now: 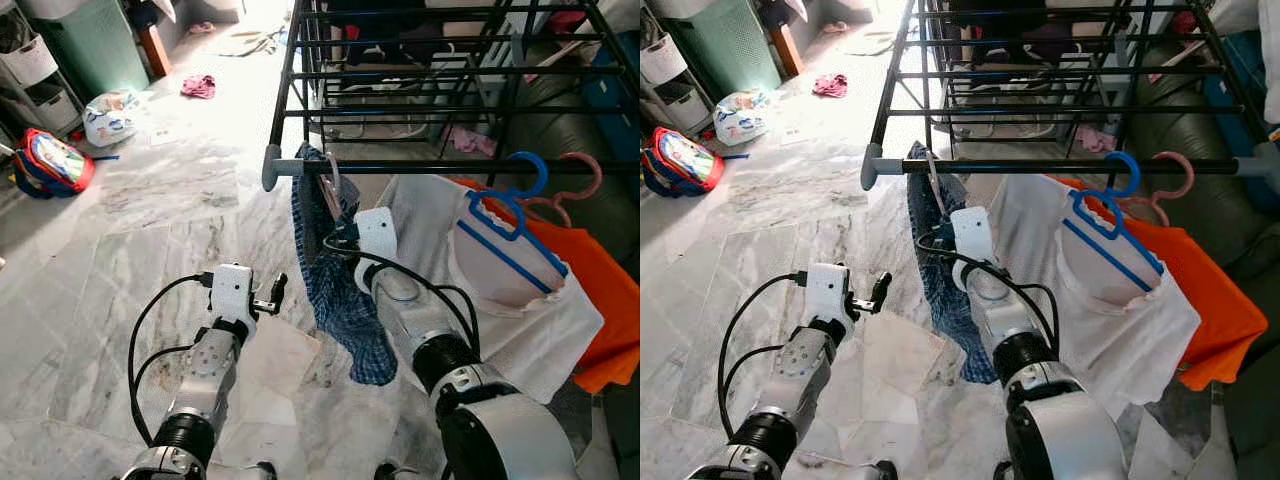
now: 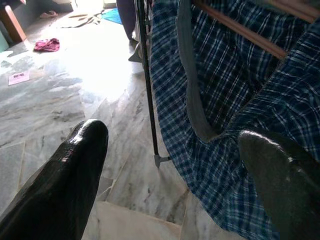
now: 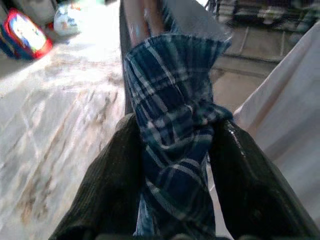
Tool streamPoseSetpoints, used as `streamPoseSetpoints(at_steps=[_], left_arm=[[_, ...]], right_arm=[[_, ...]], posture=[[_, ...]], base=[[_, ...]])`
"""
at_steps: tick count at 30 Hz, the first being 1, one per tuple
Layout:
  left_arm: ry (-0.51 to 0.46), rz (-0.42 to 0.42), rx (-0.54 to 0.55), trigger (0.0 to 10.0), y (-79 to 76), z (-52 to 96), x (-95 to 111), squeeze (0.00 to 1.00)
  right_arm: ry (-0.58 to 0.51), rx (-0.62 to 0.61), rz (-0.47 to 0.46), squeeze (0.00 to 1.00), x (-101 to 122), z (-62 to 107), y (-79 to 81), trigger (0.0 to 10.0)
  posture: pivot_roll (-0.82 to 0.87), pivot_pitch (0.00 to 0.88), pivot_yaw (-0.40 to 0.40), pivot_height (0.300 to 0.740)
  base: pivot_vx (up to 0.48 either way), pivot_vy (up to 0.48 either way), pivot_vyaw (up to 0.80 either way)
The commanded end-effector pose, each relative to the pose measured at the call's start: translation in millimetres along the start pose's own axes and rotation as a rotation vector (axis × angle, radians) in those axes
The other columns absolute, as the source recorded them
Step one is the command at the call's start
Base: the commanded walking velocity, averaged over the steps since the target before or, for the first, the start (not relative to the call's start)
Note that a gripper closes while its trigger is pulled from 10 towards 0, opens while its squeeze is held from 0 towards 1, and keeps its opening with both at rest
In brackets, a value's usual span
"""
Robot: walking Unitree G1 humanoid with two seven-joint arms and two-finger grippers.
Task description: Hang hanger
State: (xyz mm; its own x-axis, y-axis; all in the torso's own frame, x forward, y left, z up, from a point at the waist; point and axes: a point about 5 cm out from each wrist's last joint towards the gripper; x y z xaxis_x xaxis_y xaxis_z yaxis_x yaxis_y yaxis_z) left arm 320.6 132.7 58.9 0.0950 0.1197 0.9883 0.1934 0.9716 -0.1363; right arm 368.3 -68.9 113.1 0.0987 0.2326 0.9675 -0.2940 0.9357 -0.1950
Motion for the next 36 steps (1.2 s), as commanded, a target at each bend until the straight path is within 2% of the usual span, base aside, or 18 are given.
streamPoseSetpoints(at_steps=[1,5,8,10,13,16,17,18,19,21,22,29,32,36], left_arm=[[0.021,-0.001,0.007,10.0,2.3,0.5,-3,0.00],[0.023,0.001,0.003,10.0,1.0,0.0,-3,0.00],[0.031,0.003,-0.008,10.0,-2.1,-0.2,-5,0.00],[0.031,0.003,-0.008,10.0,-2.1,-0.2,-5,0.00],[0.033,0.004,-0.013,10.0,-3.3,-0.4,-5,0.00],[0.036,0.005,-0.012,10.0,-3.5,-0.6,-5,0.00],[0.042,0.006,0.002,10.0,-1.7,-0.1,-6,0.00],[0.042,0.006,0.002,10.0,-1.7,-0.1,-6,0.00],[0.047,-0.010,0.022,10.0,1.0,1.6,-8,0.00],[0.048,-0.019,0.029,10.0,2.0,2.3,-8,0.00],[0.052,-0.042,0.032,10.0,3.4,4.4,-10,0.00],[0.058,-0.050,0.051,10.0,4.6,5.2,-12,0.00],[0.058,-0.064,0.065,10.0,5.9,5.9,-12,0.00],[0.072,-0.079,0.097,10.0,12.2,12.6,-18,0.00]], right_arm=[[-0.035,-0.005,0.016,1.00,2,3.0,-1.1,10.0],[-0.061,-0.029,0.019,1.00,-2,9.1,-5.7,10.0],[-0.165,-0.066,0.057,1.00,-1,24.3,-10.3,10.0],[-0.165,-0.066,0.057,1.00,-1,24.3,-10.3,10.0],[-0.223,-0.084,0.062,1.00,2,32.2,-12.3,10.0],[-0.267,-0.119,0.062,1.00,3,41.6,-16.8,10.0],[-0.296,-0.153,0.067,1.00,3,51.4,-22.2,10.0],[-0.296,-0.153,0.067,1.00,3,51.4,-22.2,10.0],[-0.316,-0.182,0.075,1.00,2,59.4,-27.2,10.0],[-0.321,-0.193,0.080,1.00,2,63.1,-29.1,10.0],[-0.332,-0.218,0.117,1.00,1,70.5,-33.2,10.0],[-0.341,-0.235,0.148,1.00,-3,80.3,-37.1,10.0],[-0.347,-0.237,0.146,1.00,-4,85.2,-36.1,10.0],[-0.347,-0.221,0.117,1.00,-4,90.9,-26.5,10.0]], posture=[[0.03,0.149,0.065,0.740],[0.02,0.152,0.068,0.740],[0.01,0.159,0.073,0.740],[0.01,0.159,0.073,0.740],[0.00,0.161,0.072,0.740],[0.00,0.163,0.071,0.740],[0.00,0.167,0.068,0.740],[0.00,0.167,0.068,0.740],[0.00,0.169,0.067,0.740],[0.00,0.169,0.067,0.740],[-0.01,0.169,0.065,0.740],[-0.01,0.172,0.064,0.740],[-0.01,0.177,0.063,0.740],[-0.01,0.185,0.054,0.740]], base=[[0.000,0.000,0.00],[0.000,0.000,0.00],[0.000,0.000,0.00],[0.000,0.000,0.00],[0.000,0.000,0.00],[0.000,0.000,0.00],[0.000,0.000,0.00],[0.000,0.000,0.00],[0.000,0.000,0.00],[0.000,0.000,0.00],[0.000,0.000,0.00],[0.000,0.000,0.00],[0.000,0.000,0.00],[0.000,0.000,0.00]])
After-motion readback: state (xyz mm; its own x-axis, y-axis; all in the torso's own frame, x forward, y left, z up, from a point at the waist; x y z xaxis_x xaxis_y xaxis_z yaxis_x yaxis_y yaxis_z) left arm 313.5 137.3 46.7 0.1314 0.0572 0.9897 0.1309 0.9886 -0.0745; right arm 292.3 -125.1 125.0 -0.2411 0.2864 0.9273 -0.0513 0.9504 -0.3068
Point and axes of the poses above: a point about 5 cm out from each wrist's last joint towards the gripper, its own z axis pointing back from the gripper into the wrist, its own x axis along the axis of the wrist's last joint, y = z × x, and after that the axes turned 9 degrees about z, right-handed
